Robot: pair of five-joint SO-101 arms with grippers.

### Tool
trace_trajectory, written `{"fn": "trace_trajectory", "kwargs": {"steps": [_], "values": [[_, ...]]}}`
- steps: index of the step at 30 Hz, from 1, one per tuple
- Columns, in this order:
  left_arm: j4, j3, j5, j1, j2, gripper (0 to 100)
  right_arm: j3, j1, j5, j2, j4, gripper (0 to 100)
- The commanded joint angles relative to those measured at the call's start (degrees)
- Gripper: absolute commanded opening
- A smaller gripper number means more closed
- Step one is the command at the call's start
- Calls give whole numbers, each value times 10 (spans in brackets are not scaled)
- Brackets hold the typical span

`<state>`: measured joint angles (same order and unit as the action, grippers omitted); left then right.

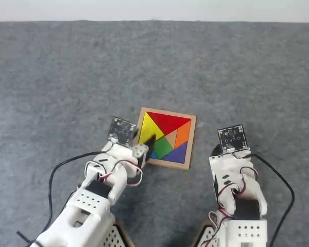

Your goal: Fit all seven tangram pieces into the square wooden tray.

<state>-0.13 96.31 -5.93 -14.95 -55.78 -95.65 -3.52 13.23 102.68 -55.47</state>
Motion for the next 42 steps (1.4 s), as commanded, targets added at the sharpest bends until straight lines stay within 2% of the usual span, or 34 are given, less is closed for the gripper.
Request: {"fn": "trace_trajectory", "kwargs": {"steps": [1, 3, 5, 8, 12, 15, 17, 24, 26, 33, 36, 42], "values": [[-73, -4, 34, 37, -53, 47, -8, 8, -3, -1, -3, 58], [-70, -3, 42, 46, -69, 13, -8, 8, -3, -1, -3, 58], [-59, -3, 44, 48, -83, 13, -8, 7, -3, -2, -3, 58], [-83, -1, 46, 60, -114, 13, -8, 7, -3, -4, -3, 58], [-91, 5, 46, 82, -206, 13, -8, 7, -3, -5, -3, 58], [-46, 6, 46, 94, -286, 13, -8, 7, -3, -5, -3, 58], [18, 6, 42, 92, -339, 13, -8, 7, -3, -5, -3, 58], [384, 1, 41, 7, -485, 14, -8, 7, -3, -5, -3, 58], [460, 0, 41, -16, -490, 14, -8, 8, -3, -5, -4, 58], [617, 1, 43, -29, -483, 14, -8, 8, -3, -5, -5, 58], [718, 1, 43, -29, -483, 14, -8, 8, -3, -5, -6, 58], [725, 1, 42, -30, -484, 14, -8, 8, -2, -6, -7, 58]]}}
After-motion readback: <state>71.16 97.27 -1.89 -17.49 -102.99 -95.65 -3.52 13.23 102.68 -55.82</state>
